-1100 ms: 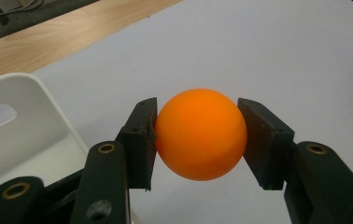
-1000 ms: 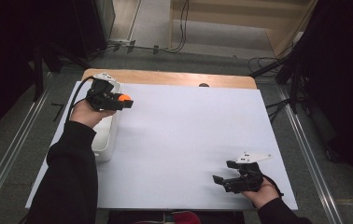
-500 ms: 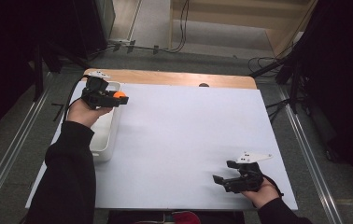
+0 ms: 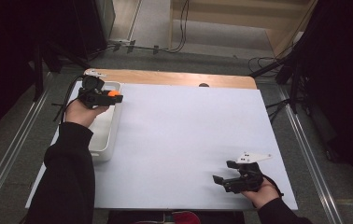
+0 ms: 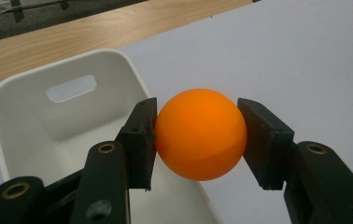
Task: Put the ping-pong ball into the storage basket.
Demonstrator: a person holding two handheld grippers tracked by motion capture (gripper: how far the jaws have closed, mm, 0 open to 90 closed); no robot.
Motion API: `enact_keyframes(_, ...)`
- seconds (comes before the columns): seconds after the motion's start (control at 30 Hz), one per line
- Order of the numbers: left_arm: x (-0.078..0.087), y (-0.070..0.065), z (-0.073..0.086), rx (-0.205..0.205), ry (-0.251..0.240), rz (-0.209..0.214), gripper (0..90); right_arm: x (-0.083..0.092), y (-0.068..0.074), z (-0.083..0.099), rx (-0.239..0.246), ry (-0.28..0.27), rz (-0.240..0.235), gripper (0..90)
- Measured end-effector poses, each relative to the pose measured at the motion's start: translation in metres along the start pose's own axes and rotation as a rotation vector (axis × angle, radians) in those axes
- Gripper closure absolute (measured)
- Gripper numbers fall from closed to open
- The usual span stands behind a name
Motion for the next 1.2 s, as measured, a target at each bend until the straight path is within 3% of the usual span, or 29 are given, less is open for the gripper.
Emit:
enact_keyframes(0.83, -0.001, 0.022, 0.009, 0.019, 0.004, -0.048, 50.1, 0.000, 0.000, 0.000, -0.001, 0.003, -0.001, 13.0)
enact_keyframes(1.2, -0.006, 0.030, 0.013, 0.070, 0.005, -0.037, 50.1, 0.000, 0.000, 0.001, 0.004, 0.006, -0.002, 13.1)
Point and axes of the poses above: each handheld gripper's, and its own axes: x roughly backward along the jaws, z roughly out of its underside, y roughly to its left, the point moved 8 cm from there along -x, roughly forward along the jaws, and after that the axes turned 9 degrees about -z, right-handed, at the moved point
